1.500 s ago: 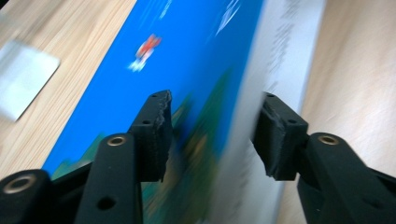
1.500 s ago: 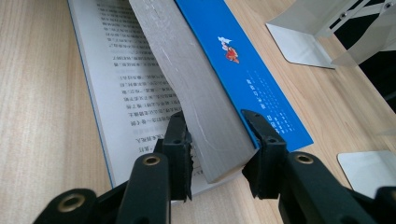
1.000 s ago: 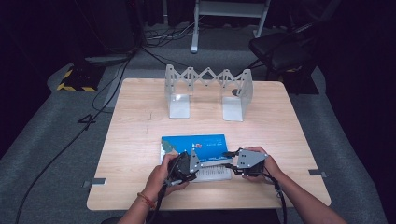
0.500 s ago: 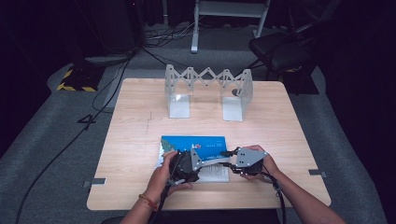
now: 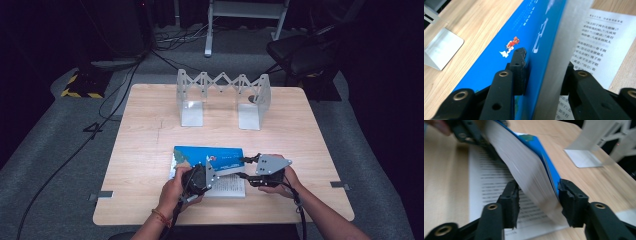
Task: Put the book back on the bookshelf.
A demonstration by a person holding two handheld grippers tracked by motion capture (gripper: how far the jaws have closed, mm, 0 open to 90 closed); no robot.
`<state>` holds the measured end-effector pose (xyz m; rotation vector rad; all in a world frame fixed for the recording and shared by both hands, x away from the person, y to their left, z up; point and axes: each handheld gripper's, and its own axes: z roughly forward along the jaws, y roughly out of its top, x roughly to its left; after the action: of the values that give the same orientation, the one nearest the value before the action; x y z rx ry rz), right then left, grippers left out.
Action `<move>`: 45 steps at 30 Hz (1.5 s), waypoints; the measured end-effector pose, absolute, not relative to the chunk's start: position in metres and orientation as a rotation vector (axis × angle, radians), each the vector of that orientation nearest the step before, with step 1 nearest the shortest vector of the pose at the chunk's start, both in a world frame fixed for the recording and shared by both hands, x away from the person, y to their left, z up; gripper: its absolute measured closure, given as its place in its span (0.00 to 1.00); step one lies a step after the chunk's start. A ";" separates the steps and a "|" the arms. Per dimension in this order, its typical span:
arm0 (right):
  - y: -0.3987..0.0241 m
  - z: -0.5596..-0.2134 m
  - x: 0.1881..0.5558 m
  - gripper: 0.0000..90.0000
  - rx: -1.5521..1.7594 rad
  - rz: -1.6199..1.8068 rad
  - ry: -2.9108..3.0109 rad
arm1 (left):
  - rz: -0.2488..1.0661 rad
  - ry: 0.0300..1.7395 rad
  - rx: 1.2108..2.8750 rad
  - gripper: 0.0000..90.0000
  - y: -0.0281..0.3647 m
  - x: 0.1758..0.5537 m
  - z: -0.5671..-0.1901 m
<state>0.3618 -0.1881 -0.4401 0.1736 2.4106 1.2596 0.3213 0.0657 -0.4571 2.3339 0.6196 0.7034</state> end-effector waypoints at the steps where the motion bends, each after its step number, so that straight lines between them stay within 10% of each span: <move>1: -0.193 -0.440 0.365 0.51 0.207 1.272 2.404 | 0.692 0.628 2.316 0.76 0.068 0.322 -0.457; 22: -0.218 -0.498 0.421 0.39 0.504 1.161 2.556 | 0.620 0.664 2.086 0.79 0.102 0.323 -0.443; 45: -0.222 -0.457 0.408 0.48 0.521 1.523 2.393 | 0.504 0.609 2.172 0.76 0.091 0.322 -0.431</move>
<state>0.4078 -0.2222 -0.4565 0.5212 2.3932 1.5232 0.3216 0.0913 -0.4309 2.1721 0.6086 0.5042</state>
